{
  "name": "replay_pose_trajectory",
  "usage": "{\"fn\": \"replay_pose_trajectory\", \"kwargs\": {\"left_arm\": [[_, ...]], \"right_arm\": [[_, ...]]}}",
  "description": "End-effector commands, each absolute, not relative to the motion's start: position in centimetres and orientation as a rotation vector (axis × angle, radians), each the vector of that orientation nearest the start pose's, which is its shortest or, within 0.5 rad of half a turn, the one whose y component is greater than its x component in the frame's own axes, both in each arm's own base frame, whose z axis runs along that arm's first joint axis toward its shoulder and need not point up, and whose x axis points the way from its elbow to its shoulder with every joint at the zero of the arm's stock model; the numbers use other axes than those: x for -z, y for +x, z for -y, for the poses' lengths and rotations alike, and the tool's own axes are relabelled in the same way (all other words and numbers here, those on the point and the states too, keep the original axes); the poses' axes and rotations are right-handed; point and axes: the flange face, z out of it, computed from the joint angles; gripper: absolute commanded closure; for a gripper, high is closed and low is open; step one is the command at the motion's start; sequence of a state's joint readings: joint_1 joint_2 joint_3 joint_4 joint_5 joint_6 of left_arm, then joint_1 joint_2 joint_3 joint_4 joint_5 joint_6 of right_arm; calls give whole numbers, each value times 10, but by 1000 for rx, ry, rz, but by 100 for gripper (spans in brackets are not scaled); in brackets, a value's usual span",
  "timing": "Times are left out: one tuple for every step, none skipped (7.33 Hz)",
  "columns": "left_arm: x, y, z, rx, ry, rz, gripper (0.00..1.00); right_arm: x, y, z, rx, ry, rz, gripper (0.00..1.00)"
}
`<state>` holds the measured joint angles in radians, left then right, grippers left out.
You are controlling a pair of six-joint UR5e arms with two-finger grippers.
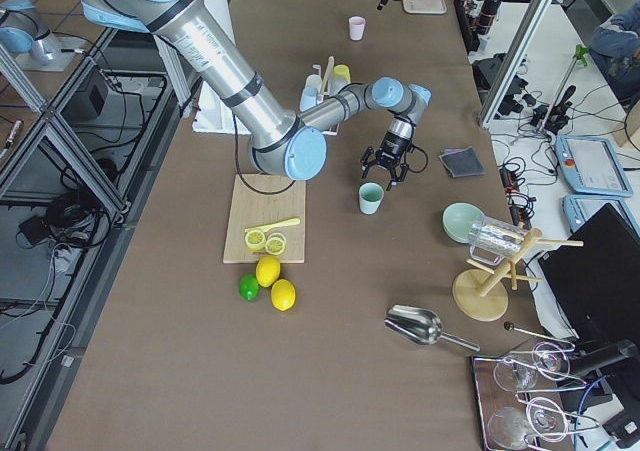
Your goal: Place cup on cup holder
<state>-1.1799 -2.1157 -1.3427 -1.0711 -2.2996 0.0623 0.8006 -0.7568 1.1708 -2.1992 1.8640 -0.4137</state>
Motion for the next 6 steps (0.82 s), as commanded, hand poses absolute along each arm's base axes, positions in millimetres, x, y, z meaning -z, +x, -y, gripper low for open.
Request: {"fn": "replay_pose_trajectory", "kwargs": {"left_arm": [[-497, 247, 647, -369, -352, -668, 2], [-505, 250, 644, -370, -367, -665, 2], [-520, 250, 643, -370, -382, -668, 2], [-524, 260, 643, -386, -374, -668, 2], [-529, 268, 638, -395, -387, -663, 2], [-545, 270, 640, -384, -421, -655, 2]], "right_arm": [[-429, -453, 594, 1212, -292, 210, 0], [-435, -456, 590, 1228, -297, 184, 0], [-441, -458, 585, 1264, -300, 153, 0], [-453, -459, 579, 1274, -314, 141, 0], [-459, -460, 575, 1281, -320, 135, 0], [-468, -462, 568, 1306, -328, 93, 0]]}}
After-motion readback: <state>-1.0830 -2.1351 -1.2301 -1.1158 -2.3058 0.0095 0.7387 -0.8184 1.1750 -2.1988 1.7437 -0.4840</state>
